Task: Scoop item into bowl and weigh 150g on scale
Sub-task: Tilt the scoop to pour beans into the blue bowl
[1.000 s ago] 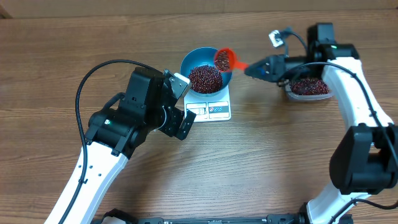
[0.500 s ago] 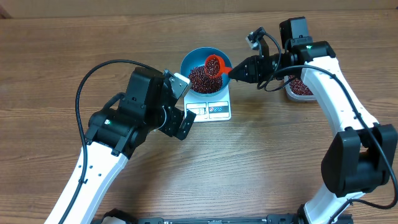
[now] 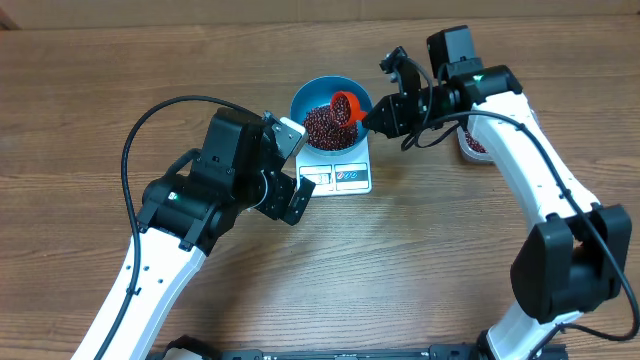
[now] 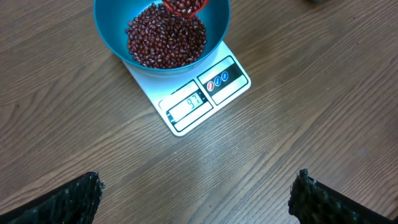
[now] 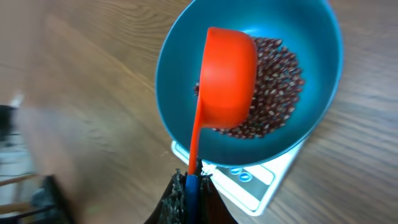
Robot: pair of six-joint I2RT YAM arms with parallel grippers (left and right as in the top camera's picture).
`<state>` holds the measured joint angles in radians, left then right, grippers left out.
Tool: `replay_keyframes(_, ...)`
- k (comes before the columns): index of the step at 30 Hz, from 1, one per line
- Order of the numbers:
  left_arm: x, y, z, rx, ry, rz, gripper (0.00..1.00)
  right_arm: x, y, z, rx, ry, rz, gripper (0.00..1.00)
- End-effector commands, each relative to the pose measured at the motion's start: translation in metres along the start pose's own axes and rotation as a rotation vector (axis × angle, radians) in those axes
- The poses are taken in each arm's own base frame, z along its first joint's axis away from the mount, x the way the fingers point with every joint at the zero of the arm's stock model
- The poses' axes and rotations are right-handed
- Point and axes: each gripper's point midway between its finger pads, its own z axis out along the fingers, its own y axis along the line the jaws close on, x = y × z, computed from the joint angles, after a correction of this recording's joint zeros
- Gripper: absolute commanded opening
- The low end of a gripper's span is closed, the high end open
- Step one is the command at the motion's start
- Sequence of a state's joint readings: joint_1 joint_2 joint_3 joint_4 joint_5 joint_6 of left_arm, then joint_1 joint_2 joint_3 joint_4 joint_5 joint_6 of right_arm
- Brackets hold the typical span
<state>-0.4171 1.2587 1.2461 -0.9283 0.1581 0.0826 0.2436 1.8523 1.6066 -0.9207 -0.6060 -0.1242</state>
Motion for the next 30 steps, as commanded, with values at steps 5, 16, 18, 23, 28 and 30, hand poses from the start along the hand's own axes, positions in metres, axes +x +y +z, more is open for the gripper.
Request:
replay_keyframes(5, 0.0020, -0.0012, 0.0004, 0.013, 0.004, 0.014, 1.00, -0.0165, 0.0099, -0.0175, 0.200, -0.042, -0.139, 0.04)
replay_keyframes(16, 0.0020, -0.0012, 0.0004, 0.013, 0.004, 0.014, 1.00, -0.0154, 0.0137, -0.0131, 0.223, -0.033, -0.158, 0.04)
replay_keyframes(18, 0.0020, -0.0012, 0.0004, 0.013, 0.004, 0.014, 1.00, -0.0153, 0.0137, -0.0131, 0.223, -0.032, -0.158, 0.04)
replay_keyframes(23, 0.0022, -0.0012, 0.0005, 0.013, 0.005, 0.014, 1.00, -0.0152, 0.0137, -0.0131, 0.223, -0.032, -0.158, 0.04)
replay_keyframes(28, 0.0020, -0.0012, 0.0004, 0.013, 0.004, 0.014, 1.00, -0.0153, 0.0137, -0.0131, 0.223, -0.032, -0.158, 0.04)
replay_keyframes(30, 0.0020, -0.0012, 0.0004, 0.013, 0.004, 0.014, 1.00, -0.0153, 0.0137, -0.0131, 0.223, -0.032, -0.158, 0.04)
